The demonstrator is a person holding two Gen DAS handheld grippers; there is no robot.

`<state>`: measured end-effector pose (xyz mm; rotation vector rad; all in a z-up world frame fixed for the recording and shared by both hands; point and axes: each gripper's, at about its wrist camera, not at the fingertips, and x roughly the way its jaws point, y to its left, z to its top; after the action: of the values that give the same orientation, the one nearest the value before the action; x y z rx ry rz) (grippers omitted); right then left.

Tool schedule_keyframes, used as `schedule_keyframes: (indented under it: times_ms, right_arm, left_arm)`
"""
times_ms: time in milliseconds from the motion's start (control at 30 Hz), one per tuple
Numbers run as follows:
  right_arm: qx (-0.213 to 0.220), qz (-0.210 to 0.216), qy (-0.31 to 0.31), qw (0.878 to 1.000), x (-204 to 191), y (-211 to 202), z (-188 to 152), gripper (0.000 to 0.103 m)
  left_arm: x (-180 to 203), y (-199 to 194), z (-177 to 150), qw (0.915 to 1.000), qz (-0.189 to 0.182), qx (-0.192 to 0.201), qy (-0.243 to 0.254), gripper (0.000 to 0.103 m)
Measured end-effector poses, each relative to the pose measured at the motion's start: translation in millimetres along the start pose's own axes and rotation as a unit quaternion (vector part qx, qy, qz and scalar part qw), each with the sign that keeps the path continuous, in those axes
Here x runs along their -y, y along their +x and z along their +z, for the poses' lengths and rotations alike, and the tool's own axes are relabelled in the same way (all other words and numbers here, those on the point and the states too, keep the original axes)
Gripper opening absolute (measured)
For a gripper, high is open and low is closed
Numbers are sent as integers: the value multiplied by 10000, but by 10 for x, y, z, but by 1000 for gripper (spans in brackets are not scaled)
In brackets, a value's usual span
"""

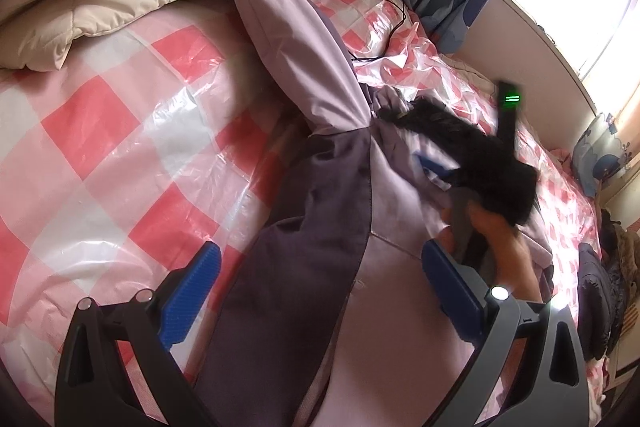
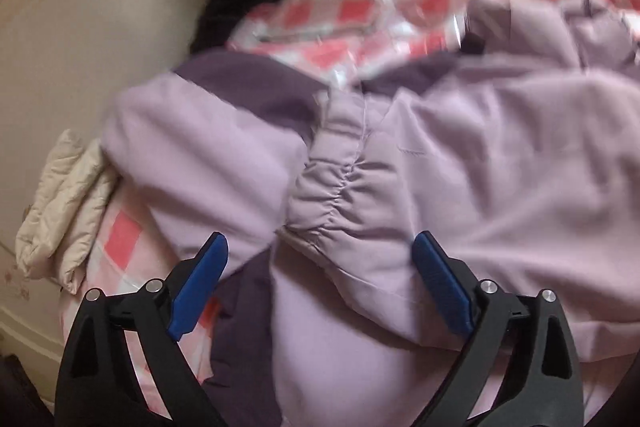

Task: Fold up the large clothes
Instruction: 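Lay the sleeve on the jacket and open the right tool, then grasp the other sleeve cuff with the left tool and lift it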

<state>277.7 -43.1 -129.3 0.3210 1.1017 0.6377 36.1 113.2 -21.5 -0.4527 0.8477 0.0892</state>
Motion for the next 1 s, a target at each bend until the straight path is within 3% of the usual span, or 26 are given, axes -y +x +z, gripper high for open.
schedule_keyframes:
  times_ms: [67, 200, 300, 400, 467, 533, 600, 667, 767, 867, 933, 1000]
  right_arm:
    - [-78, -93, -62, 9999, -9, 8, 25, 91]
    - [589, 472, 9, 9971, -68, -643, -166, 91]
    - [958, 612, 220, 9933, 117, -1249, -637, 91]
    - [1177, 394, 362, 9916, 457, -1711, -1220, 91]
    - [1266, 331, 674, 9891, 714, -1887, -1490, 91]
    - [1307, 568, 1033, 9844, 979, -1932, -1717, 91]
    - [1510, 918, 1193, 9770, 1190, -1924, -1883, 91]
    - [1660, 1106, 1258, 9718, 1284, -1909, -1956, 91]
    - [1490, 1002, 1205, 9763, 1283, -1905, -1903, 94]
    - [1474, 972, 1215, 9767, 1288, -1898, -1902, 94]
    - [1471, 986, 1259, 9761, 1284, -1885, -1890, 95]
    - [1463, 975, 1251, 9764, 1261, -1854, -1870, 95]
  left_arm:
    - [4, 18, -3, 10000, 51, -7, 78, 96]
    - [-29, -27, 27, 9999, 0, 127, 51, 96]
    - [-26, -129, 67, 9992, -28, 370, 151, 96]
    - [58, -283, 283, 9965, -110, 765, 323, 96]
    - [132, -388, 642, 9933, -141, 1080, 391, 96]
    - [239, -454, 1164, 9885, -162, 1386, 583, 96]
    - [260, -372, 1797, 9855, 284, 1503, 737, 96]
    - [128, -168, 2404, 9851, 639, 1440, 683, 96]
    - [-371, 287, 3185, 9897, 1086, 923, 93, 96]
    - [-964, 473, 3600, 9789, 1679, 900, -741, 96]
    - [-1244, 533, 3708, 9713, 1893, 951, -1084, 96]
    - [-1497, 688, 3782, 9672, 1972, 738, -1419, 96]
